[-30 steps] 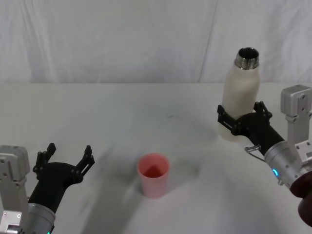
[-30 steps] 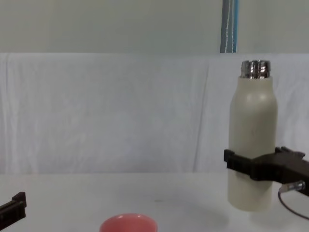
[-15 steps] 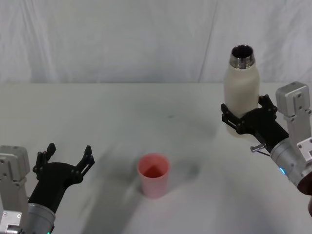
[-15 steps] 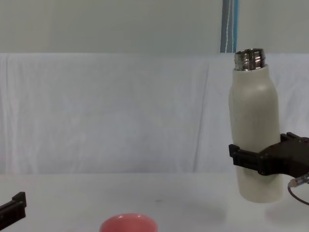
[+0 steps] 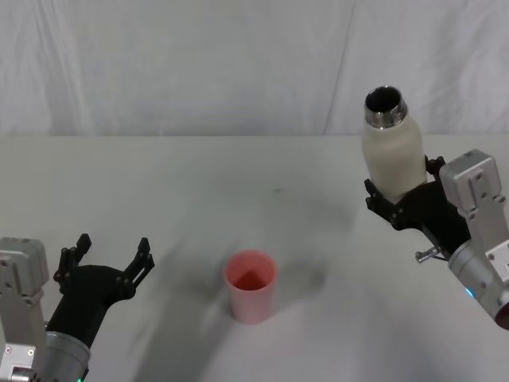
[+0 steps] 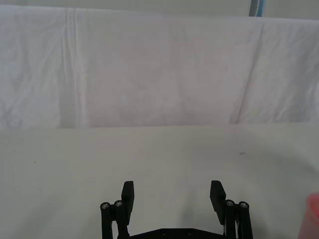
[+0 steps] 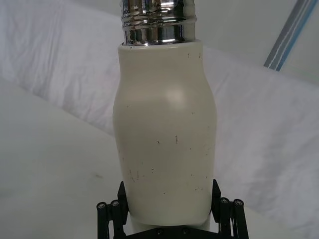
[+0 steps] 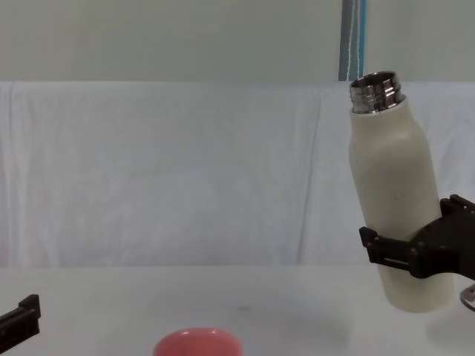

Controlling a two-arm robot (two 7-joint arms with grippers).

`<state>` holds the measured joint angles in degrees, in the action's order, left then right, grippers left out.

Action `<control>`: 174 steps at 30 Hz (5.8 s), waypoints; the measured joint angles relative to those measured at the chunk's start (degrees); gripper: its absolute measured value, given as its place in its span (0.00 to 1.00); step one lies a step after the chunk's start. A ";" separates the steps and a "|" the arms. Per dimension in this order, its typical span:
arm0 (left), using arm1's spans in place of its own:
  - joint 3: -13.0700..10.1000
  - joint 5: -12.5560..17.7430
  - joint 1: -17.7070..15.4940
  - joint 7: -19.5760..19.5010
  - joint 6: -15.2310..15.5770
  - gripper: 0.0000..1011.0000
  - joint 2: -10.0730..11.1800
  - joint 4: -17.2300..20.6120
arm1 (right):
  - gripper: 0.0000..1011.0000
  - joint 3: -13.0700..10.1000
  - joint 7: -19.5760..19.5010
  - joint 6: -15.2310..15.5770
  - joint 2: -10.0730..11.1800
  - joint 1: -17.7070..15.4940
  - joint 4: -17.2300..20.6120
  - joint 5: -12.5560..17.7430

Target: Grasp the thermos with one hand and pour water into the cup lid.

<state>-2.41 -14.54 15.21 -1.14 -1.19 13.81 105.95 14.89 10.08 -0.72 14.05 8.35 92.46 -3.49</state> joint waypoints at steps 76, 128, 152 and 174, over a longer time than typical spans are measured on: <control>0.00 0.00 0.00 0.00 0.00 0.99 0.00 0.00 | 0.94 7.82 -7.62 -0.32 5.83 -6.79 4.81 -37.97; 0.00 0.00 0.00 0.00 0.00 0.99 0.00 0.00 | 0.94 14.96 -10.55 -0.97 5.69 2.38 -3.06 -45.28; 0.00 0.00 0.00 0.00 0.00 0.99 0.00 0.00 | 0.94 16.05 -14.10 -2.27 6.74 2.02 -3.76 -47.35; 0.00 0.00 0.00 0.00 0.00 0.99 0.00 0.00 | 0.94 16.97 -15.18 -1.83 7.84 3.16 -4.16 -50.16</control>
<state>-2.41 -14.54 15.21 -1.14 -1.19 13.81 105.95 31.86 -5.11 -2.55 21.89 11.52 88.31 -53.65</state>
